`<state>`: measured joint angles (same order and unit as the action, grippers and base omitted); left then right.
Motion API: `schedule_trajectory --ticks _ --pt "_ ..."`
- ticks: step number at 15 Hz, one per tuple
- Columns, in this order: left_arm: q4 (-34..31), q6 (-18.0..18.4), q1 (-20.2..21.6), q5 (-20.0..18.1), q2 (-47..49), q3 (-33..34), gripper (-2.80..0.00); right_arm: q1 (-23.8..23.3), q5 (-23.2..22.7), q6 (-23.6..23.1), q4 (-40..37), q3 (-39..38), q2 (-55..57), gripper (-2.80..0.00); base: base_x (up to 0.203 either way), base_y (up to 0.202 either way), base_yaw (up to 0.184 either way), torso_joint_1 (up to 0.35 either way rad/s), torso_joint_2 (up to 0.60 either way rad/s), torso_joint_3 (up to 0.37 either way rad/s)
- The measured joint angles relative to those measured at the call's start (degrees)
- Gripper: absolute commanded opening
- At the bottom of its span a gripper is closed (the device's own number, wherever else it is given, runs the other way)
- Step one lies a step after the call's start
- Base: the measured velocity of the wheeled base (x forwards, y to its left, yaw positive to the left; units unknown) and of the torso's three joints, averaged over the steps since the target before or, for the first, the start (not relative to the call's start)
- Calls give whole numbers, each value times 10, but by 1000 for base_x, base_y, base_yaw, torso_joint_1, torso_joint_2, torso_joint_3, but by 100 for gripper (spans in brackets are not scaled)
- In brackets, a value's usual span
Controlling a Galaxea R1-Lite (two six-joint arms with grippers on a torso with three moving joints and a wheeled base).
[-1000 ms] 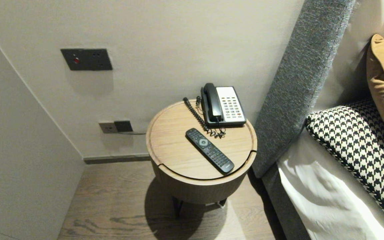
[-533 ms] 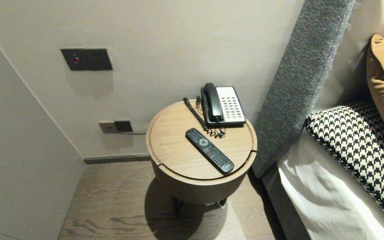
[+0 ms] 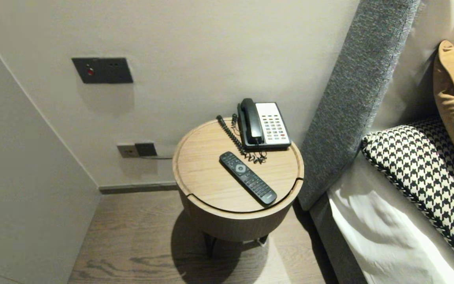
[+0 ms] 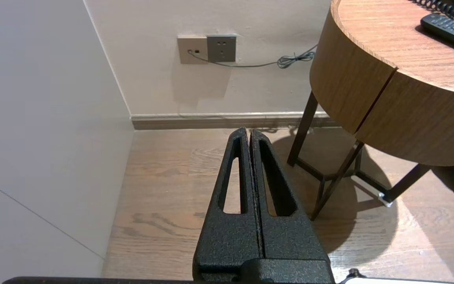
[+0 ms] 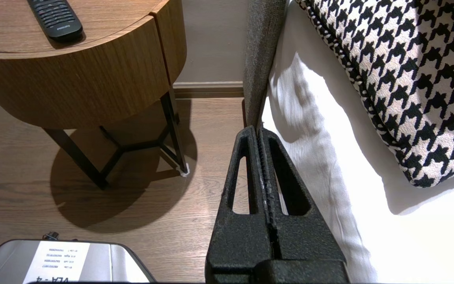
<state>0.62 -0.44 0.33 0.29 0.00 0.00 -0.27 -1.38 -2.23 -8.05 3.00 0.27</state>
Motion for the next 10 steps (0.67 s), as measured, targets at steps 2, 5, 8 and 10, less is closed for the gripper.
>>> schedule_trajectory --ticks 2,5,8,10 --pt "0 0 0 0 0 0 -280 0 0 0 0 0 0 -280 0 0 0 0 0 0" --pt "0 0 0 0 0 0 -280 0 0 0 0 0 0 -280 0 0 0 0 0 0" --pt "0 0 0 0 0 0 -280 0 0 1 0 0 0 -280 0 0 0 0 0 0" --pt "0 0 0 0 0 0 -280 0 0 1 0 0 0 -280 0 0 0 0 0 0"
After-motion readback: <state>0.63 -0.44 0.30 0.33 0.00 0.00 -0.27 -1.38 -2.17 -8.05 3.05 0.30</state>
